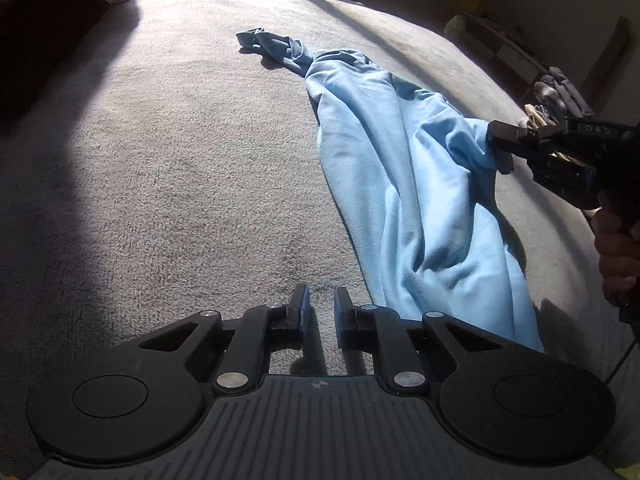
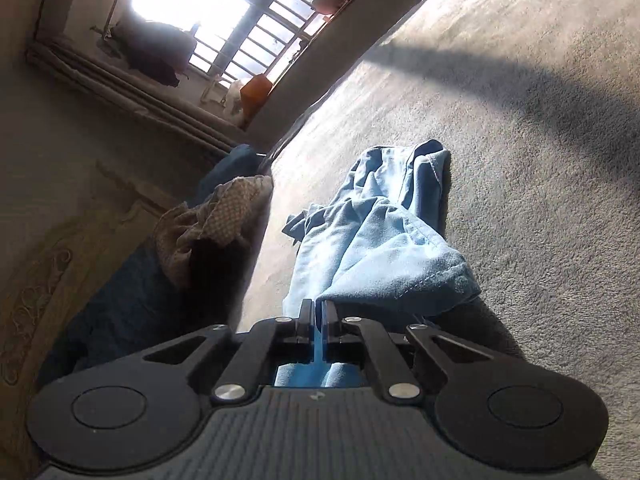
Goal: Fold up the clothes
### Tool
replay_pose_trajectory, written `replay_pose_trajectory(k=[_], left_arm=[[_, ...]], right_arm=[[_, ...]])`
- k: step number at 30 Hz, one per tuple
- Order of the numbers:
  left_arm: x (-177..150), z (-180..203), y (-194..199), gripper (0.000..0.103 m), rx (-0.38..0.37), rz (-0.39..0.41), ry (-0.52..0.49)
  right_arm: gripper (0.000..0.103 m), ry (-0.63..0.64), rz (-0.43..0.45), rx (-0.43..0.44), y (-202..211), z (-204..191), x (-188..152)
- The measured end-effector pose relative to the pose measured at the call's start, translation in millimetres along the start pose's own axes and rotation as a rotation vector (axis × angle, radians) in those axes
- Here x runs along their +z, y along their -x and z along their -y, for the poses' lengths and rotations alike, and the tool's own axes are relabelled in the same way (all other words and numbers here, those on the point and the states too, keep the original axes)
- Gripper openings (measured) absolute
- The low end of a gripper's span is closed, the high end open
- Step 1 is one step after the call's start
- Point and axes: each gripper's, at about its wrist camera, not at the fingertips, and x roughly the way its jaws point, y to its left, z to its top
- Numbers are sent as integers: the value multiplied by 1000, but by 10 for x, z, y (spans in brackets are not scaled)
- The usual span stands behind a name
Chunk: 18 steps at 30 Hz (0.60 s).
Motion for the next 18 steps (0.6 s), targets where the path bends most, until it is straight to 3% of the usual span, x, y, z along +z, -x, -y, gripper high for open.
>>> replay_pose_trajectory(k=[5,8,12,14,16,18], left_arm=[[223,-246,322,25,3,111,77],[347,-313,472,34,8,163,87],[358,-292,524,41,-11,173,73],[290,-236,495,46,-32,165,59],[202,-124,417,56,-65,144,28],[140,24,306,60,-99,109,-21]], right_arm=[[2,300,-241,132,-420,-881,-416],[2,459,-311,138,-596,-1312,-691],[8,324,-136,-37,-295,-935,-396],[24,249,-44,-127,-134,-728,-235],[49,173,49,-216,26,-520,-74],[56,96,141,-305,187,-313,87]])
